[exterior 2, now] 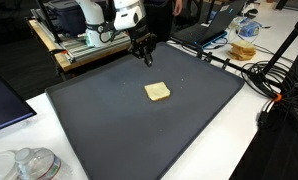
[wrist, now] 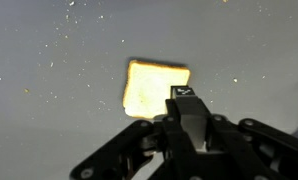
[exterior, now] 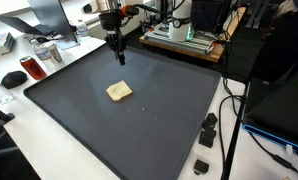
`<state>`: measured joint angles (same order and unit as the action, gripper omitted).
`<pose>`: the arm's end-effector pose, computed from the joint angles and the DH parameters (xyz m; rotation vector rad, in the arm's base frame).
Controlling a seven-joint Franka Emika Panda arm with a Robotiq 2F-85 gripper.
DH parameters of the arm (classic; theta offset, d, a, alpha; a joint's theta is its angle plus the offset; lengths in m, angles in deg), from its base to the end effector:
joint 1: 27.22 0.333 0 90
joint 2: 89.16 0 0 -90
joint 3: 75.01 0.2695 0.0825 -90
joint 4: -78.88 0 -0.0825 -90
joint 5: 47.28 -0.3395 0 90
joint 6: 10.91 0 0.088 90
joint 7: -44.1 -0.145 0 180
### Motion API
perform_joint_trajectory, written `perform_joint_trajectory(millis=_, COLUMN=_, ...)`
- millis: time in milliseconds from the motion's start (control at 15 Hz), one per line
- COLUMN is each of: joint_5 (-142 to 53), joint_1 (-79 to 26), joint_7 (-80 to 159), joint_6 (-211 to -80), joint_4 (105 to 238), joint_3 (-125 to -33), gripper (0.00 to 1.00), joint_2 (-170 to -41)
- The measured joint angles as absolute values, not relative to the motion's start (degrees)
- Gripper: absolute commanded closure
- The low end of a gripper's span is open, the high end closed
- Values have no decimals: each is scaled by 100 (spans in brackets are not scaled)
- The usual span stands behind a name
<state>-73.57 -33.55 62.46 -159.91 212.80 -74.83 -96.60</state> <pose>0.4967 -0.0538 0.2438 -2.8921 0.2415 -0.2668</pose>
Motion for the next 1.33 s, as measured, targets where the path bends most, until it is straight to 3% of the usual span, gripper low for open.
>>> perform_joint_trajectory(millis=333, joint_5=-5652, joint_1=-2678, joint_7=4365, joint_6=-16933, joint_4=21771, joint_3=-7452, gripper=95, joint_2=-9503)
perform_joint_trajectory(millis=733, joint_5=-3425, joint_1=-2307, joint_7=2579, joint_6=-16995, joint_4=21839, joint_3=-7503, gripper=95, joint_2=-9384)
perform_joint_trajectory(millis=1333, joint_5=-3267, joint_1=-2258, joint_7=2895, joint_6=-16702, joint_4=21382, joint_3=-7456, gripper=95, joint_2=-9743)
